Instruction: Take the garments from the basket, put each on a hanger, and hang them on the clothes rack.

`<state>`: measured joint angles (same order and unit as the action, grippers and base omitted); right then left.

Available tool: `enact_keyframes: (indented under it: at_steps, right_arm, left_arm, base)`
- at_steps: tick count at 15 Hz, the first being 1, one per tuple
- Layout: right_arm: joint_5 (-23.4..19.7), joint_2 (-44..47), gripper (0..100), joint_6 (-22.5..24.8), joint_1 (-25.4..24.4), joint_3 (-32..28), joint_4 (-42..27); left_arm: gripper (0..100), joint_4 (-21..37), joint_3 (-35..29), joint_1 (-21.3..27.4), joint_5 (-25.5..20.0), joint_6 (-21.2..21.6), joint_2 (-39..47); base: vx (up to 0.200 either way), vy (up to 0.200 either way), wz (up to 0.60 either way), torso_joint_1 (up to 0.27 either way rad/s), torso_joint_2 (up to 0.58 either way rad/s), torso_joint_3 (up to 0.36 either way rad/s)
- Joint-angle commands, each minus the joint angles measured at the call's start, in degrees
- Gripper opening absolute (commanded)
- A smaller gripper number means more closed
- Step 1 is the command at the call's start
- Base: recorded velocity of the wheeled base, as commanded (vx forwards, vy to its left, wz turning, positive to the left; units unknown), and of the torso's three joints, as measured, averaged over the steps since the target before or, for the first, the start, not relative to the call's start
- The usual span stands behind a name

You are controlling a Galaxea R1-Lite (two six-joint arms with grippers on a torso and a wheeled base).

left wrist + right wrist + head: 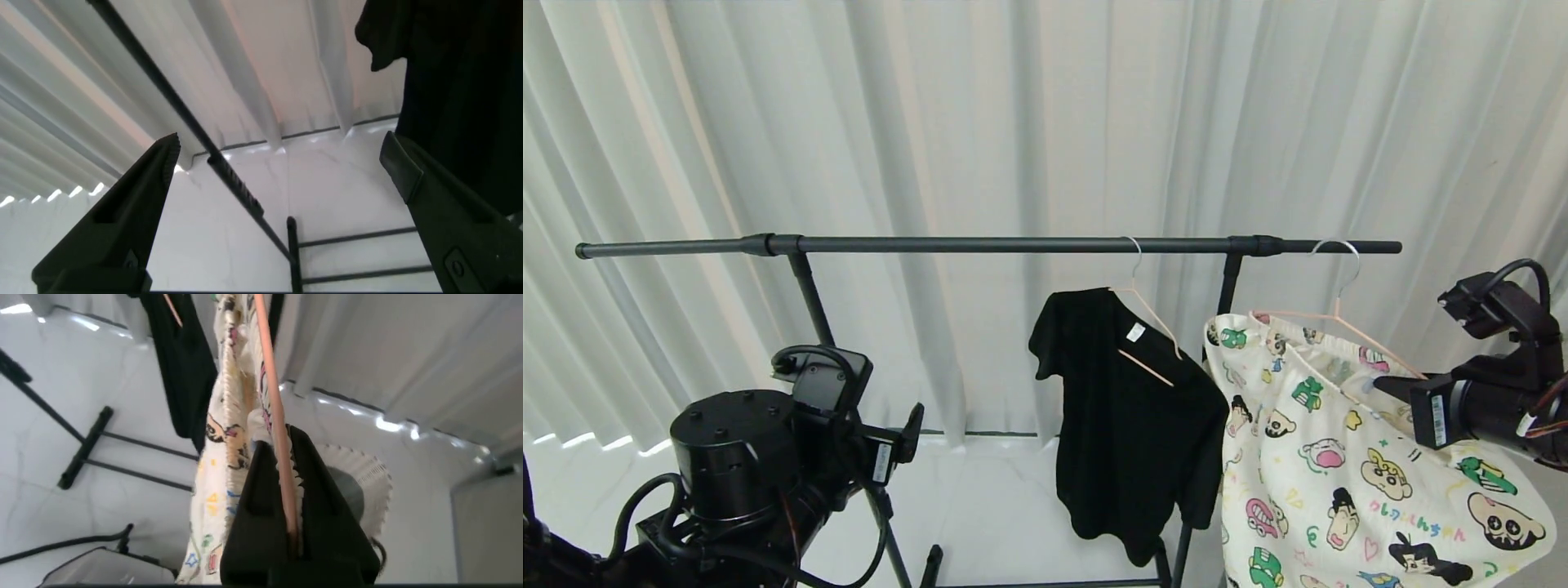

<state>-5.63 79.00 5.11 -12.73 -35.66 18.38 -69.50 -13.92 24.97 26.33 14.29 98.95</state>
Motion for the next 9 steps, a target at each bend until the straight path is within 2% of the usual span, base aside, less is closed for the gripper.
enact_keyframes:
  at_steps: [1,3,6,9]
  right_arm:
    - [-0.43,0.72,0,0.08,-0.28,-0.38,-0.01]
    - [-0.43,1.86,0,0.17,-0.72,-0.91,0.16]
    - [-0.26,5.47,0,0.08,-1.16,-4.24,0.69]
    - [0.01,9.07,0,-0.01,-1.42,-6.18,3.85]
  left_arm:
    - [100,-0.02,-0.05,-0.01,0.04,-0.05,-0.07]
    - [100,-0.02,-0.05,-0.01,0.04,-0.05,-0.07]
    - [100,-0.02,0.30,-0.01,0.12,0.04,-0.07]
    - [100,-0.02,-0.32,-0.01,0.12,0.21,-0.16]
  base:
    - [0.200,0.000,0.00,0.002,0.00,0.002]
    - [0.200,0.000,0.00,0.000,0.00,0.000]
    - [0.000,0.000,0.00,0.000,0.00,0.000]
    - [0.200,0.000,0.00,-0.009,0.00,0.002]
